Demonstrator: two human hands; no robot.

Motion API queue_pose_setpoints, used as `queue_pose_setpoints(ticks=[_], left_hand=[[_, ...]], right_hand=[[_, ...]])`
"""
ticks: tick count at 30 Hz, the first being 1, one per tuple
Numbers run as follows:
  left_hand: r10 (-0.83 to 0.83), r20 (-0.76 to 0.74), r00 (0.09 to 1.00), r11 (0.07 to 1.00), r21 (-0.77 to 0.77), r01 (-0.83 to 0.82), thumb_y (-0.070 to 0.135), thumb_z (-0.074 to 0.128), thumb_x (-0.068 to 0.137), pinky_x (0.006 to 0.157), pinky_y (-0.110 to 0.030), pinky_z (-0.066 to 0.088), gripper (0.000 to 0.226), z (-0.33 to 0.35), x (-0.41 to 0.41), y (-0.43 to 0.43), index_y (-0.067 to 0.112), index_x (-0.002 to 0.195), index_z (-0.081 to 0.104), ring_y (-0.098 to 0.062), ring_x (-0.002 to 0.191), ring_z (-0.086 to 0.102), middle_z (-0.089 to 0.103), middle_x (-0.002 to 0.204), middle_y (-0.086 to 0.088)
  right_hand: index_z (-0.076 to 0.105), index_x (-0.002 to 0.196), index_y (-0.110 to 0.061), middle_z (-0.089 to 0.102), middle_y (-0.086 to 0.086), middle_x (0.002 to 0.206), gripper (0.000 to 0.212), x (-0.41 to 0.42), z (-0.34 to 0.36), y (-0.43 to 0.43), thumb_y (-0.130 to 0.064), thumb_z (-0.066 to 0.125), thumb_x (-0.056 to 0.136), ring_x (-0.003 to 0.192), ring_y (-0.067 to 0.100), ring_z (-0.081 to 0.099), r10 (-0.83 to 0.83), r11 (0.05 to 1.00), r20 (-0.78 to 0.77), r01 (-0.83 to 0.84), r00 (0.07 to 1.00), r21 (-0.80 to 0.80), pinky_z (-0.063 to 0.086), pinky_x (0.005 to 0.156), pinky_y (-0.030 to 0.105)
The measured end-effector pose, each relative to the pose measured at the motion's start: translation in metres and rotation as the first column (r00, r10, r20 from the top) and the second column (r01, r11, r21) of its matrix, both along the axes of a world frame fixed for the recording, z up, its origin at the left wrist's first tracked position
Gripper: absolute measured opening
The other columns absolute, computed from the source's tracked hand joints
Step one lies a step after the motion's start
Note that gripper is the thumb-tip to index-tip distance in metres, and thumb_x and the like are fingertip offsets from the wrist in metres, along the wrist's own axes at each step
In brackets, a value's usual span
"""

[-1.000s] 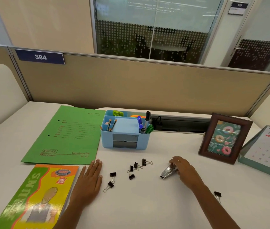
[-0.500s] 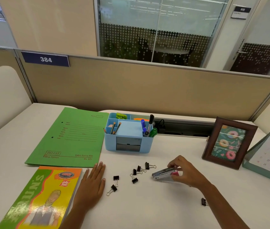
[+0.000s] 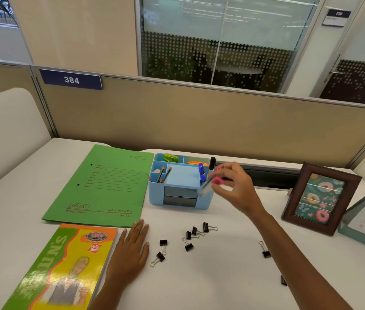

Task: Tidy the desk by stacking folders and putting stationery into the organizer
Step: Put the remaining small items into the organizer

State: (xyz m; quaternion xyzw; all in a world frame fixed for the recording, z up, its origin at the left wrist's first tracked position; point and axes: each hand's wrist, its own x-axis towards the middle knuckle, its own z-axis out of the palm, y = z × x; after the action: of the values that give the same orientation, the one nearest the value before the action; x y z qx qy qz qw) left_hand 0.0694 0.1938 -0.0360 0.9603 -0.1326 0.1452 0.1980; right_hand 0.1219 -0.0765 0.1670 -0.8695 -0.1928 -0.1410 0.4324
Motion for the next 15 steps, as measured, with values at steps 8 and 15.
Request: queue_pose_setpoints(ticks=[8,15], left_hand=[[0.044,-0.055,0.997,0.999,0.029,-0.043,0.040,0.006,0.098,0.111,-0.021,0.001,0.057,0.004,-0.001,-0.002,0.011,0.131,0.042,0.001,0.139,-0.004,0.049,0.136,-0.005],[0.025,0.003,1.000,1.000,0.005,-0.025,0.041,0.005,0.097,0.112,-0.024,0.000,0.052,0.000,0.007,0.000,0.027,0.147,0.002,-0.004,0.141,-0.004,-0.008,0.154,0.014]], right_hand=[[0.046,0.128,-0.010,0.045,0.006,0.109,0.053,0.071,0.018,0.055,0.003,0.061,0.079,0.100,0.020,0.054,-0.020,0.999,0.044,0.018,0.999,0.038,0.049,0.091,0.024],[0.048,0.125,-0.002,0.052,0.020,0.114,0.051,0.108,-0.005,0.088,0.006,0.062,0.077,0.101,0.025,0.054,-0.082,0.996,-0.034,0.083,0.996,0.042,0.044,0.094,0.030]])
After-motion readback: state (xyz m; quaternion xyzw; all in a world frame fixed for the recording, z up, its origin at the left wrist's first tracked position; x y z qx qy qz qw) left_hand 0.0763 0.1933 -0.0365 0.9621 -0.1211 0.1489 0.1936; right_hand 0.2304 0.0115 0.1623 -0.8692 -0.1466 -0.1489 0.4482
